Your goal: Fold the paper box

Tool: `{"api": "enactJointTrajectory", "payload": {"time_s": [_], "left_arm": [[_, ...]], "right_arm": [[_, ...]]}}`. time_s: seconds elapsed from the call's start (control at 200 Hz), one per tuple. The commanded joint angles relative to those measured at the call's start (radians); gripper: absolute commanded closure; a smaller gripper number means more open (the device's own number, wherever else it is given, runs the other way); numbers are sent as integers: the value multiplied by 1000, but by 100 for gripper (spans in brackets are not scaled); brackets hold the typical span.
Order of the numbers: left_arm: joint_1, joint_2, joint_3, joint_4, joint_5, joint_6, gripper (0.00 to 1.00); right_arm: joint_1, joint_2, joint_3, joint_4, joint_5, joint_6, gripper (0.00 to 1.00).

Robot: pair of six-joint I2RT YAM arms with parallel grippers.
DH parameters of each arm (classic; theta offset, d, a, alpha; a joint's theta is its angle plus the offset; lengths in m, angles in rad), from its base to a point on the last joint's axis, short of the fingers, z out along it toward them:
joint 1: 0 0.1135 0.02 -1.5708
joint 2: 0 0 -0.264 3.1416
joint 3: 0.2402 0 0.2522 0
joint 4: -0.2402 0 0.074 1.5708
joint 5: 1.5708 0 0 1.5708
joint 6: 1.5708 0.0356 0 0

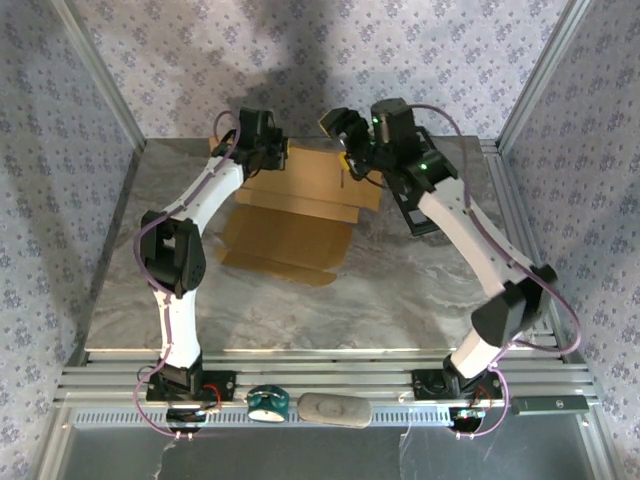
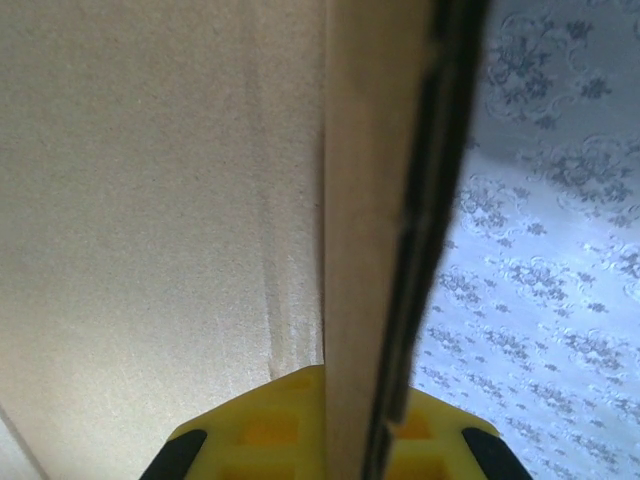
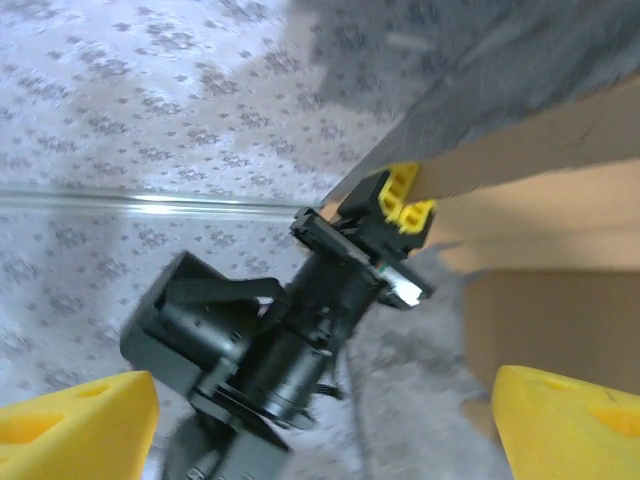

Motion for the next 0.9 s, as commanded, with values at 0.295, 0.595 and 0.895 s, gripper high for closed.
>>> {"api": "enactJointTrajectory", "payload": {"time_s": [0.295, 0.595, 0.895], "left_arm": [[-56, -142, -195, 262, -30, 21, 100], [-68, -170, -237, 269, 12, 69, 100], [-71, -177, -275, 292, 86, 116, 100]], "right_arm": [[1, 133, -40, 81, -58, 454, 31], [-55, 217, -103, 266, -72, 487, 44], [-74, 255, -111, 274, -71, 522, 55]]}}
